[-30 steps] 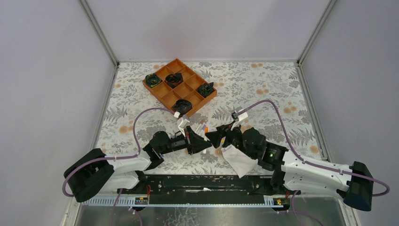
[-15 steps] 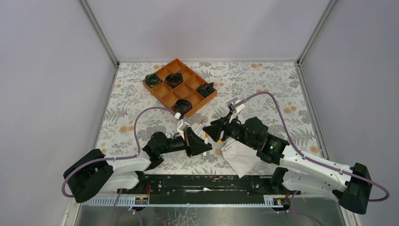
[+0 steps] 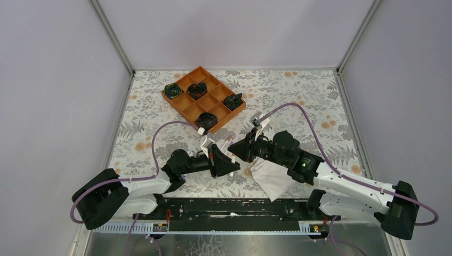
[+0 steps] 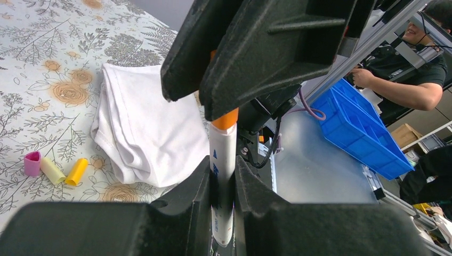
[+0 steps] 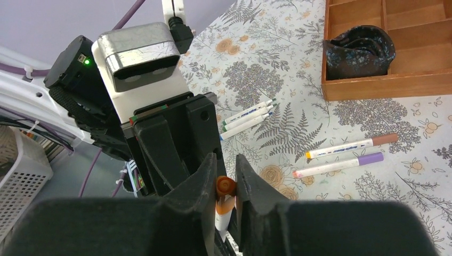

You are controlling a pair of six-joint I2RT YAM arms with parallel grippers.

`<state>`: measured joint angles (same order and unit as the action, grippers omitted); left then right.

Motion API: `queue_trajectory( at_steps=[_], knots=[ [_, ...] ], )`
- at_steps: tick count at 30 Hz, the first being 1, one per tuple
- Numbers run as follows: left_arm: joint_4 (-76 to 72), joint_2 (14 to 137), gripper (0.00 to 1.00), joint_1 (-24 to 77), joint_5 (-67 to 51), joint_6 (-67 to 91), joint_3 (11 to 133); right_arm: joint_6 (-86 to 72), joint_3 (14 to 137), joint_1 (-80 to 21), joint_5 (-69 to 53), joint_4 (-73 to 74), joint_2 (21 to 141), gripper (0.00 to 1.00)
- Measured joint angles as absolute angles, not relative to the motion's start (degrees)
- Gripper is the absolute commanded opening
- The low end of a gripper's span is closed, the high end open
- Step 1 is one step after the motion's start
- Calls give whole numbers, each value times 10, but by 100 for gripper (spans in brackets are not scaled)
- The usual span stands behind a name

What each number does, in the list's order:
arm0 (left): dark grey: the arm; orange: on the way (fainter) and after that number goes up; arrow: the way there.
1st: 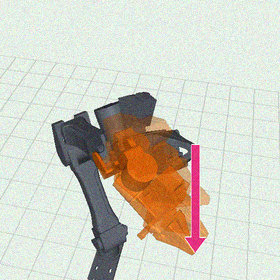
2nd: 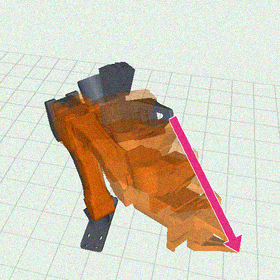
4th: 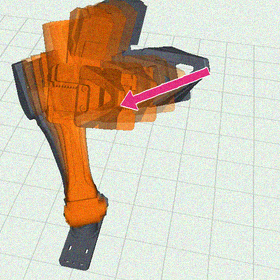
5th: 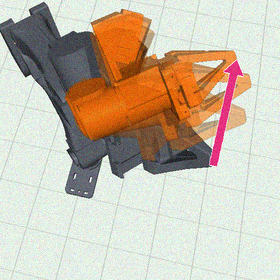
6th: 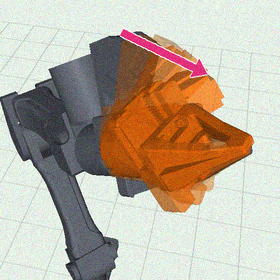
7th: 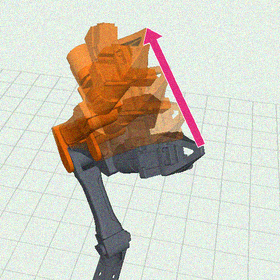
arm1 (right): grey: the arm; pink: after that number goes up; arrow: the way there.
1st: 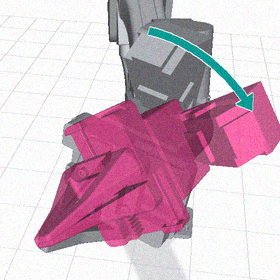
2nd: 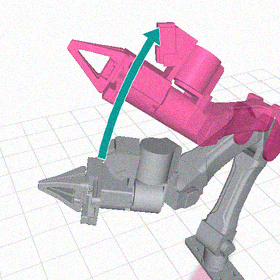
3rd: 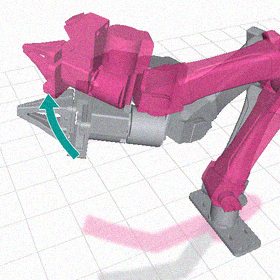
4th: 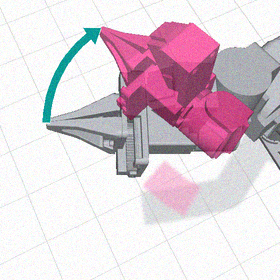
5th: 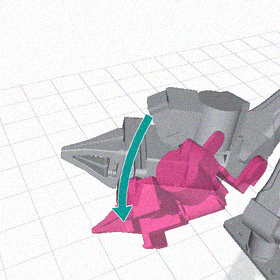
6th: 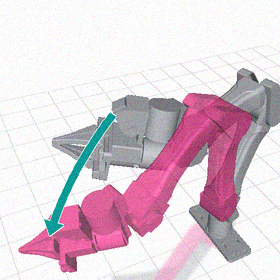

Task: Insert the pens into the pen caps
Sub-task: Insert the pen cap onto the pen.

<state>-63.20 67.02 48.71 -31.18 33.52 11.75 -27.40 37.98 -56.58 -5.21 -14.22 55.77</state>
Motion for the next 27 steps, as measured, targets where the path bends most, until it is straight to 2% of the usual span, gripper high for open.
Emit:
queue_trajectory(
  at_steps=[3, 4, 22, 27],
  knots=[
    [-634, 670, 0, 487, -313, 336, 117, -276, 382, -566, -59, -143, 558, 1],
    [-635, 670, 0, 487, -314, 336, 117, -276, 382, -566, -63, -143, 558, 0],
    [-696, 670, 0, 474, -385, 390, 104, -286, 399, -549, -188, -136, 567, 0],
    [-670, 651, 0, 472, -387, 387, 104, -296, 405, -546, -204, -142, 580, 0]
  ],
)
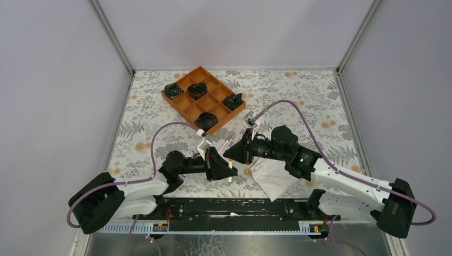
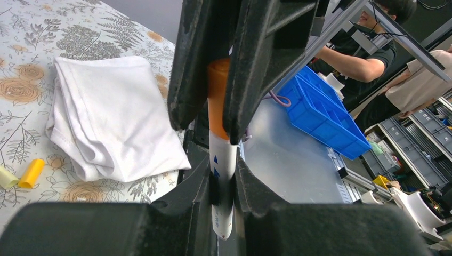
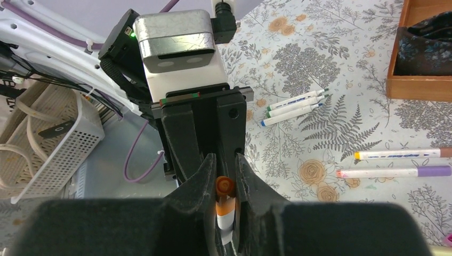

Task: Insert the pens into the pen caps
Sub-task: Insert the pen cap onto the pen.

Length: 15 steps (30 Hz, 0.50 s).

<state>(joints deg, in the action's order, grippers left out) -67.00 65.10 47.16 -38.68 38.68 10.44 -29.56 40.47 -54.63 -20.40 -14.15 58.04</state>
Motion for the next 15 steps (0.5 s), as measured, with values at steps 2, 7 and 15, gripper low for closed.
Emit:
queue_trajectory(
  at_steps=[2, 7, 15],
  knots=[
    [-646, 636, 0, 471, -386, 382, 104, -303, 406, -546, -211, -147, 589, 0],
    [-599, 605, 0, 461, -386, 370, 104, -317, 406, -542, -224, -166, 606, 0],
    [-581, 592, 0, 440, -405, 368, 104, -328, 406, -538, -237, -189, 622, 0]
  ],
)
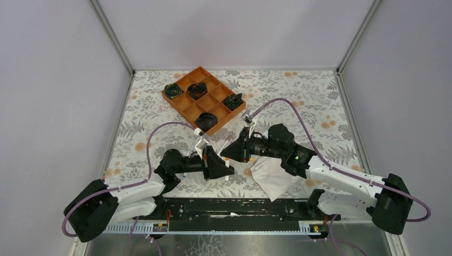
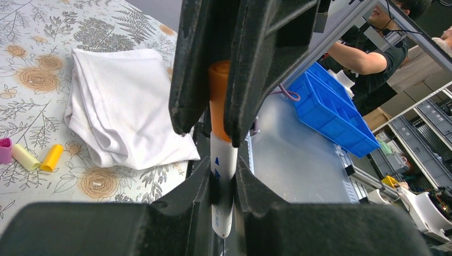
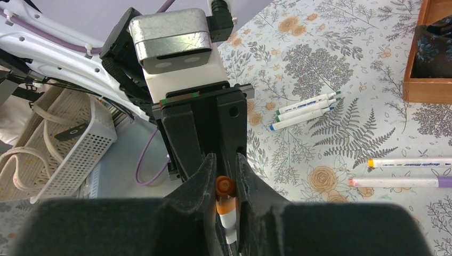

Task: Insert the pens into the pen caps
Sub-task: Insert the pen cap onto the pen.

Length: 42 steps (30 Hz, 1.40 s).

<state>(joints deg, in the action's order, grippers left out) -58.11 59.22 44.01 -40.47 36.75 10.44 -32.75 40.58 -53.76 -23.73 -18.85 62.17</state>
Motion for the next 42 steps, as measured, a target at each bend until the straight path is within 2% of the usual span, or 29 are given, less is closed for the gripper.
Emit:
queue_trajectory(
  at_steps=[26, 42],
  knots=[
    [-529, 590, 0, 373, -487, 390, 106, -328, 382, -544, -229, -252, 668, 0],
    [-491, 587, 0, 355, -490, 387, 106, -369, 382, -547, -206, -265, 699, 0]
  ],
)
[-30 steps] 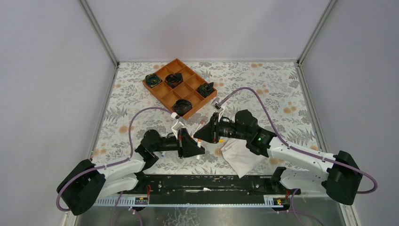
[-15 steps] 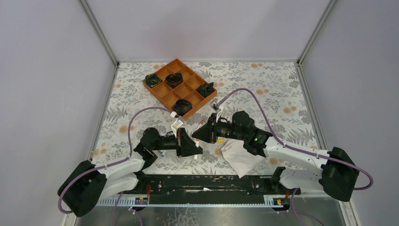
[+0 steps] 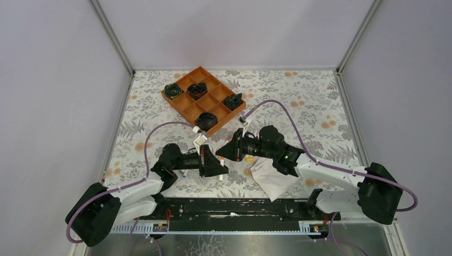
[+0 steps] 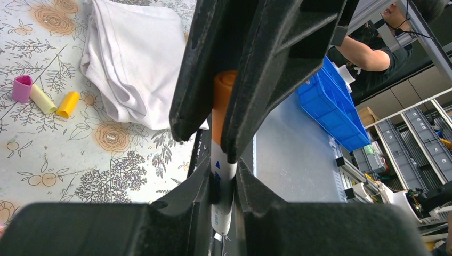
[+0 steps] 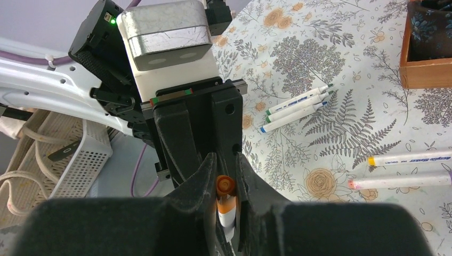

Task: Insert the pens into the pen caps
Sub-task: Insert the pen cap onto the pen.

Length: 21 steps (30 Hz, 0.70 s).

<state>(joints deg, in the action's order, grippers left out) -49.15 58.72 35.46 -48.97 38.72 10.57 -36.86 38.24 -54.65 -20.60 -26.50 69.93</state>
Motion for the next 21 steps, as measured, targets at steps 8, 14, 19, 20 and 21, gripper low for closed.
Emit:
queue_trajectory(
  at_steps=[8, 14, 19, 20, 21],
  knots=[
    [-492, 590, 0, 342, -506, 388, 106, -373, 380, -547, -206, -270, 701, 0],
    [-521, 626, 0, 326, -545, 408, 106, -373, 368, -547, -207, -276, 700, 0],
    [-545, 638, 0, 318, -566, 423, 106, -371, 375, -547, -206, -253, 690, 0],
    [-542, 638, 0, 318, -568, 420, 108, -369, 381, -548, -204, -235, 687, 0],
    [-533, 636, 0, 318, -569, 416, 113, -365, 389, -548, -200, -218, 683, 0]
  ],
)
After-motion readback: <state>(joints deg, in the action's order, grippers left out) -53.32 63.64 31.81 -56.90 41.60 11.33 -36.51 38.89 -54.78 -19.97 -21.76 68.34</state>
